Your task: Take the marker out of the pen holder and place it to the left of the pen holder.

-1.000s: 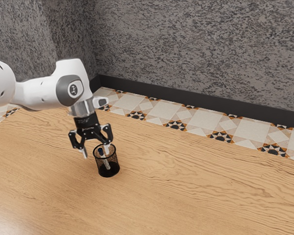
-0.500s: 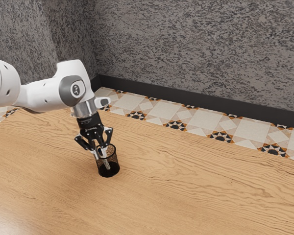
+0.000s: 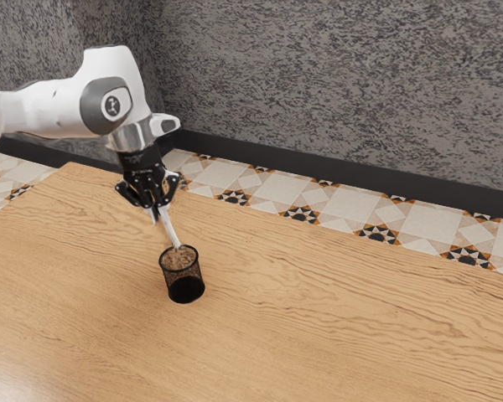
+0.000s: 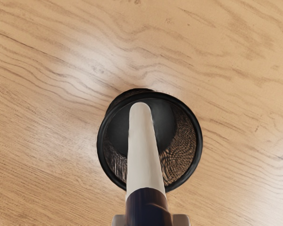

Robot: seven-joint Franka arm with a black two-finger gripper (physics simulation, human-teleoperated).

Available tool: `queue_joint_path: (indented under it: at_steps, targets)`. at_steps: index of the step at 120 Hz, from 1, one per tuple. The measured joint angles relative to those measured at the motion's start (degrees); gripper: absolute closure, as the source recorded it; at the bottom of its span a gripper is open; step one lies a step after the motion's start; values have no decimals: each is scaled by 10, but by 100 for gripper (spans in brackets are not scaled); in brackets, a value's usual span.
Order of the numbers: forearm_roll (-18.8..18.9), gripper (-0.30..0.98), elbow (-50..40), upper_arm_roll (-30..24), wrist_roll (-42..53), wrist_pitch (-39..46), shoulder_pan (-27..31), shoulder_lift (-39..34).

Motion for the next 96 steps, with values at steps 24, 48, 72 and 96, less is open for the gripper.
queue_joint_path:
  at_steps: [24,48,72,96]
  targets:
    - [47,76,89,65,-29,-152,11,41]
    - [47,76,164,88,-59,-300,79,234]
    - [34,76,226,87,-77,-407,105,347]
    - [1,60,227,86,-87,-433,101,358]
